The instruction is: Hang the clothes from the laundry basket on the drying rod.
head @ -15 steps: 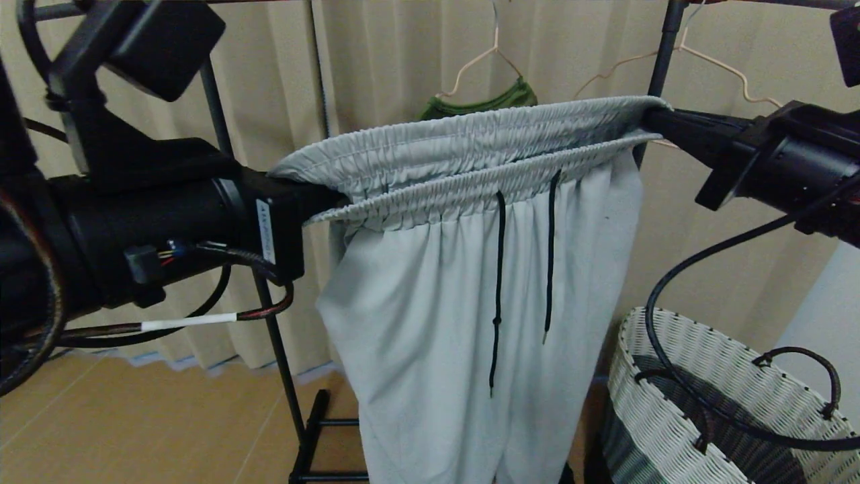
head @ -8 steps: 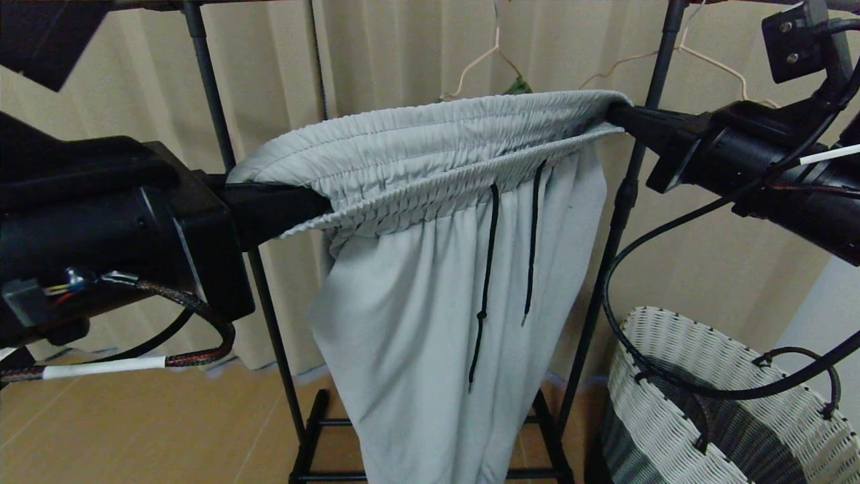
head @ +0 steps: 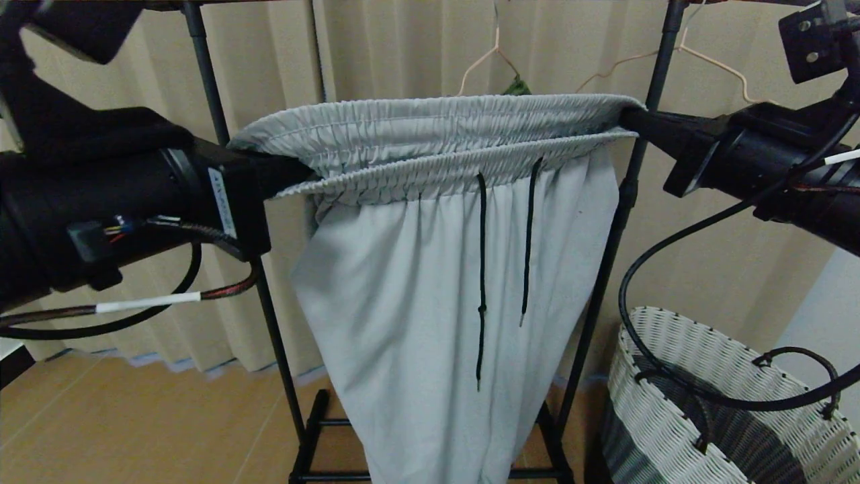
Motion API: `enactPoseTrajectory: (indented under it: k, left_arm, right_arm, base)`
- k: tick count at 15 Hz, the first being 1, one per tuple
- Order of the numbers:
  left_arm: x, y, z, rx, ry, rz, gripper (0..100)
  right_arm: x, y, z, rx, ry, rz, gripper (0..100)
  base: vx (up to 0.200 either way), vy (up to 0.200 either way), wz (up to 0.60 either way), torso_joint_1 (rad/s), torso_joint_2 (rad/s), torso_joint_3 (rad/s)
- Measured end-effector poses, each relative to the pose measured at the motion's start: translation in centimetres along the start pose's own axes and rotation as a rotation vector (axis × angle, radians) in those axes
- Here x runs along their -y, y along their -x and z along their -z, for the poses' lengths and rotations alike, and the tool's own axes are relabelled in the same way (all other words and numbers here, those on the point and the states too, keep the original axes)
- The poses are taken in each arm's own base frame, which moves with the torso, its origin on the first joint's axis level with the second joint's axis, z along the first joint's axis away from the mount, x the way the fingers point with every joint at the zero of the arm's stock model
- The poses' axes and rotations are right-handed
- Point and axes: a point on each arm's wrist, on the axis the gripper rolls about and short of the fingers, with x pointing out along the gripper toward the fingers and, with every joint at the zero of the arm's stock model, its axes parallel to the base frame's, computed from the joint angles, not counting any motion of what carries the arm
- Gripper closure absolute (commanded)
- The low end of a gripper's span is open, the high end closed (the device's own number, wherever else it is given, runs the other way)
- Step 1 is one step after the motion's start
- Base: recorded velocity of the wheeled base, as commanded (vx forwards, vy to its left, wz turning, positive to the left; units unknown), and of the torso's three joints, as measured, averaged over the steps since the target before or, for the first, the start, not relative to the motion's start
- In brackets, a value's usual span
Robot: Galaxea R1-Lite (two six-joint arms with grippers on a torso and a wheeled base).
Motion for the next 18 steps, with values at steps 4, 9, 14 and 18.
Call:
enactPoseTrajectory:
  k: [4,9,14,18]
  left_arm:
    - [-0.6,-2.9,-0.8,0.074,0.016,-0.124,100]
    - [0.1,-5.2,1.0,0.015,0.009,-0.172,100]
    - [0.5,-5.2,1.9,-0.017,0.001,-0.159,100]
    - [0.6,-5.0,2.4,-0.029,0.0,-0.157,100]
  right_arm:
    - [-0.4,2.5,-1.2,-0.032,-0.007,0.0,100]
    - [-1.6,5.7,-0.2,-0.081,-0.021,-0.034,100]
    - [-1.9,6.2,-0.2,-0.071,-0.019,-0.038,100]
    - [-1.9,6.3,0.1,-0.083,-0.021,-0.036,100]
  base:
    - [0.0,0.0,0.0,0.0,0.0,0.0]
    - [0.0,0.0,0.0,0.0,0.0,0.0]
    - [0.0,0.0,0.0,0.0,0.0,0.0]
    - [0.0,0.0,0.0,0.0,0.0,0.0]
